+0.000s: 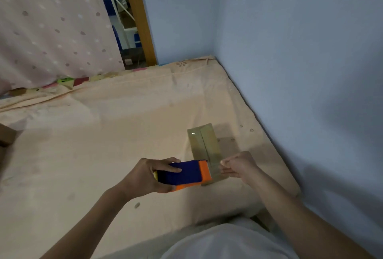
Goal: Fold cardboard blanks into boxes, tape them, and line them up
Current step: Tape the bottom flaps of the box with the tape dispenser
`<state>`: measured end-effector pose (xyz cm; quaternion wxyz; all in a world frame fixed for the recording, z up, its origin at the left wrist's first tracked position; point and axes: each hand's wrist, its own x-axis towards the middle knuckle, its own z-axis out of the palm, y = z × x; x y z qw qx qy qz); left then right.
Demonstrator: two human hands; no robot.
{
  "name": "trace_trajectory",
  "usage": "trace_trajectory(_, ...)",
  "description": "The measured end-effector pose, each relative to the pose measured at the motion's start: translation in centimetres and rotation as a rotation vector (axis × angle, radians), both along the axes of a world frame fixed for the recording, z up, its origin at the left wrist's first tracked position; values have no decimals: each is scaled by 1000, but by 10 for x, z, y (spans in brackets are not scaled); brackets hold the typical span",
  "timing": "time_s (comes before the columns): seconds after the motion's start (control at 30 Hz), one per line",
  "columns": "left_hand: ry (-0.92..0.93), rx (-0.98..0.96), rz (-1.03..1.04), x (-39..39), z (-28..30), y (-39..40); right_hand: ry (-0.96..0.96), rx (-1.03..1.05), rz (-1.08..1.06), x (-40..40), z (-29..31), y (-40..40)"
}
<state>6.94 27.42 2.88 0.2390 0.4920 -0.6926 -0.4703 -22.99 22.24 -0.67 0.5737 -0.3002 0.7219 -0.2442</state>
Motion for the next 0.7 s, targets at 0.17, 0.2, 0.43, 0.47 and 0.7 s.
trace_trajectory(0.17, -8, 20, -9, 5, -4, 4, 87, -15, -23, -8, -4, -4)
trace_trajectory(0.2, -13, 23, -6, 8, -5, 5, 96, -20, -30, -11, -5, -5)
trace_trajectory(0.43, -19, 26, 2, 2, -17, 6, 172, -69, -65, -13, -18, -7)
trace_trajectory(0.47, -21, 28, 7, 0, -19, 5, 187, -73, -69, -13, -19, -7)
trace_trajectory(0.7, -57, 6, 1, -2, -28, -1, 302, -51, -17, -16, -18, -8)
